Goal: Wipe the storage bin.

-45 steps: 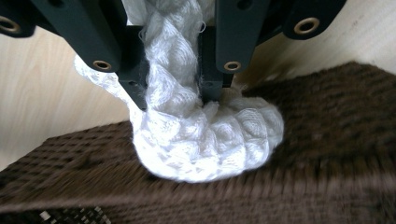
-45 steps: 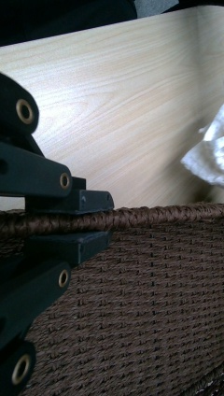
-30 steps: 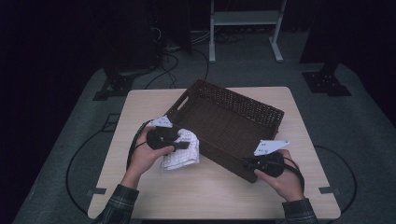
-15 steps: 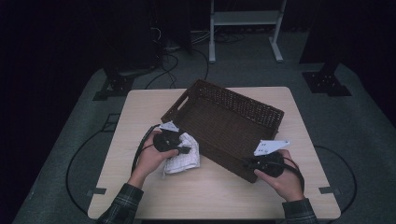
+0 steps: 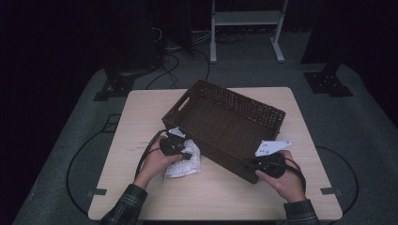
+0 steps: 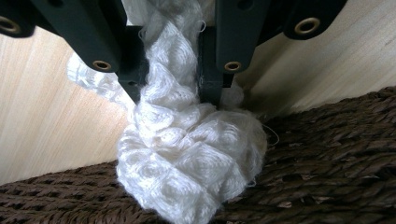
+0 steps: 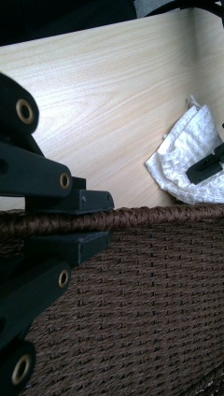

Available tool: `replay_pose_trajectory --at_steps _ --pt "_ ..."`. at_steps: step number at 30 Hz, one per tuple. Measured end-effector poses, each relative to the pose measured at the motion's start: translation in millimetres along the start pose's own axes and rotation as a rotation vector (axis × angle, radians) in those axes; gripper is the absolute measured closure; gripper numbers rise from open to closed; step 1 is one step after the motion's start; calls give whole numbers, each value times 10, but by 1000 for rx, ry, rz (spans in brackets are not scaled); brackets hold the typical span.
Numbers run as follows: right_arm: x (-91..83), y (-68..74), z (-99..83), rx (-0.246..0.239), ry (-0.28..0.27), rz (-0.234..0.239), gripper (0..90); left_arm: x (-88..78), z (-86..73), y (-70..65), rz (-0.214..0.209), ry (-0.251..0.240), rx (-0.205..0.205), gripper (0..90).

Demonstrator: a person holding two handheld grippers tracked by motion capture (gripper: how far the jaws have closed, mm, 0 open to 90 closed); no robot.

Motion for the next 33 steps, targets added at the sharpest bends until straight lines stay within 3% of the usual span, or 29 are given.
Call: replay_pose_trajectory --at_steps 4,14,20,24,28,33 --pt "0 -3 1 0 -1 0 809 -63 48 -38 -20 -37 5 704" --pt "0 -4 -3 0 -1 2 809 -405 245 -183 -60 -152 31 704" --pt "1 -6 -2 0 -1 4 809 -606 353 -287 -55 -213 67 705" --pt "3 -4 -2 0 -1 3 809 -747 434 -385 -78 -270 86 705" --pt "5 -3 -1 0 -2 2 809 -758 460 -422 -75 -271 102 704" --pt "5 -3 -2 0 -2 2 809 -546 384 -388 -86 -219 81 703"
Point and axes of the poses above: each handheld gripper's, and its own axes: x roughly forward along the jaws, z roughly out of its top, y roughly to its left, the point moved 8 cm from there along x, roughly forward along the jaws, and after that the axes turned 7 degrees about z, right-handed, at the moved point
